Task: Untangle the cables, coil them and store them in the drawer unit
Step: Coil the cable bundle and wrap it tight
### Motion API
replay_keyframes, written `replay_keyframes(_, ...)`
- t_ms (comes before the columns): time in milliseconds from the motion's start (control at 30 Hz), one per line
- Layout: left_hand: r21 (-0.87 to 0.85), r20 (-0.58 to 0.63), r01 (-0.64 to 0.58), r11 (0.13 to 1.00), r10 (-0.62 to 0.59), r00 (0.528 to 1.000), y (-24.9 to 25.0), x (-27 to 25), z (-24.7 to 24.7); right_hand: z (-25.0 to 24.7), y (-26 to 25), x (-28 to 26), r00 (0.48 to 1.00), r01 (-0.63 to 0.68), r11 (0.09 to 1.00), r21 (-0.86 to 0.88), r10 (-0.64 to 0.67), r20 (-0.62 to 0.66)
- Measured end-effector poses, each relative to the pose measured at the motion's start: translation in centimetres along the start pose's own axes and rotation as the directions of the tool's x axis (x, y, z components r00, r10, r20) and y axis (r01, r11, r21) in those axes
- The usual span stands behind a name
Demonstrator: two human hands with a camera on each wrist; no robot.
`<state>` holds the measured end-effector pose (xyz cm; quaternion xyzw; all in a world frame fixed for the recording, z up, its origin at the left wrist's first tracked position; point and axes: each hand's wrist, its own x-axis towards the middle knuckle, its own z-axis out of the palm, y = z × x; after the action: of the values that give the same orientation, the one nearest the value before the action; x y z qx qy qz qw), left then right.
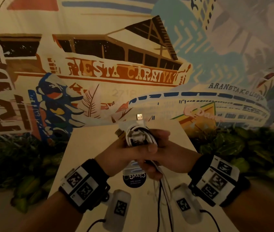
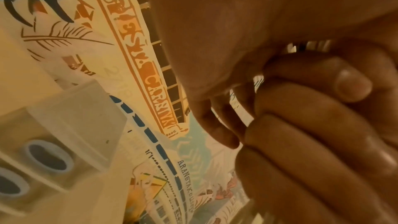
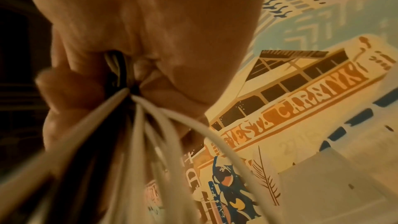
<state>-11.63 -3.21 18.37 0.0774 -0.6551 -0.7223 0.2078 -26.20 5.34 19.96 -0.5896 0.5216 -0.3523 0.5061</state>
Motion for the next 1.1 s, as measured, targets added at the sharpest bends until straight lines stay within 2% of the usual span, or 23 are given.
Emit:
replay_keyframes(100, -0.03, 0.021, -0.062, 0.998, 0.062, 0.998, 0.7, -0.1, 0.0, 0.3, -0.3, -0.2, 1.0, 0.014, 1.0, -0.026, -0.014, -0.003)
replay_keyframes(167, -0.011, 0.003, -0.105, 0.994, 0.105, 0.994, 1.1, -0.2, 0.3, 0.4, -0.5, -0.2, 0.998, 0.045, 0.999, -0.031, -0.046, -0.048)
replay_keyframes(267, -0.024, -0.133, -0.143, 0.989, 0.139, 0.981, 1.5, 0.0, 0.2, 1.1, 0.0, 0.2, 0.995, 0.047, 0.998, -0.046, -0.051, -0.089)
replay_keyframes(367, -0.049, -0.246, -0.181, 0.982, 0.164, 0.955, 1.6, 0.4, -1.1, 1.7, 1.5, 0.4, 0.996, 0.049, 0.998, -0.031, -0.051, -0.071)
replay_keyframes(567, -0.001, -0.369, -0.118, 0.993, 0.109, 0.923, 1.4, 0.4, -1.3, 1.8, 3.9, 0.1, 0.997, -0.062, 0.998, 0.03, 0.064, -0.041)
replay_keyframes(700, 0.052, -0.406, -0.055, 0.997, 0.071, 0.911, 1.7, 0.7, -2.3, 1.8, 5.5, -0.9, 0.995, -0.063, 0.997, 0.046, 0.066, -0.072)
replay_keyframes(833, 0.012, -0.41, -0.041, 0.999, 0.042, 0.911, 2.8, 0.7, -3.0, 2.0, 7.5, -2.1, 0.99, -0.101, 0.982, 0.159, 0.115, -0.078)
replay_keyframes(933, 0.056, -0.418, -0.029, 0.998, 0.05, 0.907, 3.4, 0.7, -3.2, 2.4, 9.2, -3.4, 0.985, -0.121, 0.96, 0.251, 0.147, -0.088)
replay_keyframes(1033, 0.124, -0.362, -0.013, 0.992, 0.058, 0.93, 2.8, 0.5, -2.9, 2.9, 11.1, -4.8, 0.98, -0.177, 0.959, 0.221, 0.192, -0.05)
replay_keyframes(1100, 0.194, -0.302, 0.014, 0.981, 0.046, 0.952, 1.7, 0.7, -2.2, 3.1, 12.3, -5.6, 0.973, -0.219, 0.94, 0.261, 0.229, -0.006)
